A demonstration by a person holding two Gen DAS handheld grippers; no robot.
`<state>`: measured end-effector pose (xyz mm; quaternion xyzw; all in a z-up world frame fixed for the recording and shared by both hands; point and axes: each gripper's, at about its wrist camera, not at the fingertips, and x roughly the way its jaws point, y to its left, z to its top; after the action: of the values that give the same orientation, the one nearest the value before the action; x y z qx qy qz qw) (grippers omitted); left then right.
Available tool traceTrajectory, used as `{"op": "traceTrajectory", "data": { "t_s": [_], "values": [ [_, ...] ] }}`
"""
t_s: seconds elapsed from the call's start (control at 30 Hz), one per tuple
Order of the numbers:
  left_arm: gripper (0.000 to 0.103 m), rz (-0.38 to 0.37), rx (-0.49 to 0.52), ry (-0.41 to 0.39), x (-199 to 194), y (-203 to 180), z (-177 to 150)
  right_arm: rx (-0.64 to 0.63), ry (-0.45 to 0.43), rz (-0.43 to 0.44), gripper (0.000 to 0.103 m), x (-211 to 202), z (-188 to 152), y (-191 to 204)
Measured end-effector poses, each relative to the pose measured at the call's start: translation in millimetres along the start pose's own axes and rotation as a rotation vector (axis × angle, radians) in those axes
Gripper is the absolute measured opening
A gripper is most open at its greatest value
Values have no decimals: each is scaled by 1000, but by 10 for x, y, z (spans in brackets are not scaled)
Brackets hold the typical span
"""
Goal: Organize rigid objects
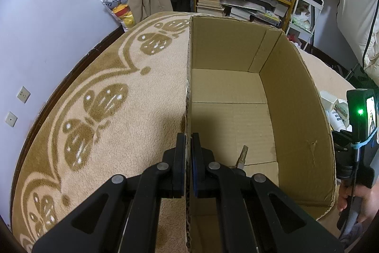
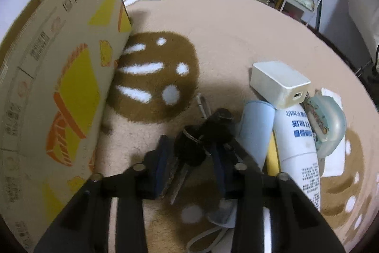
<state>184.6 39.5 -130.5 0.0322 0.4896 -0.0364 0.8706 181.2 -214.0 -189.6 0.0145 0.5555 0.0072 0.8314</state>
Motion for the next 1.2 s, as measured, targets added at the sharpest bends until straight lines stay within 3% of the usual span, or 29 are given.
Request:
{"op": "traceTrajectory", "data": {
  "t_s": [0.2,0.43,0.73,1.07,1.2],
  "values": [
    [4,5,4,-1,4,-10,-2,22,-129,36,20,-158,-39,-42],
    [4,2,2,-1,6,-15,-4,119,-160,126,16,-201,-24,-219],
    [4,-4,-5,0,10,-18,-3,122,-241,181,15,-471,15,-173],
    [4,-5,-7,0,5,-22,0,69,-475,333,15,-1343,242,150],
    [4,-3,-4,-1,5,-21,-4,15,-526,404,15,-1604,243,349]
  ]
}}
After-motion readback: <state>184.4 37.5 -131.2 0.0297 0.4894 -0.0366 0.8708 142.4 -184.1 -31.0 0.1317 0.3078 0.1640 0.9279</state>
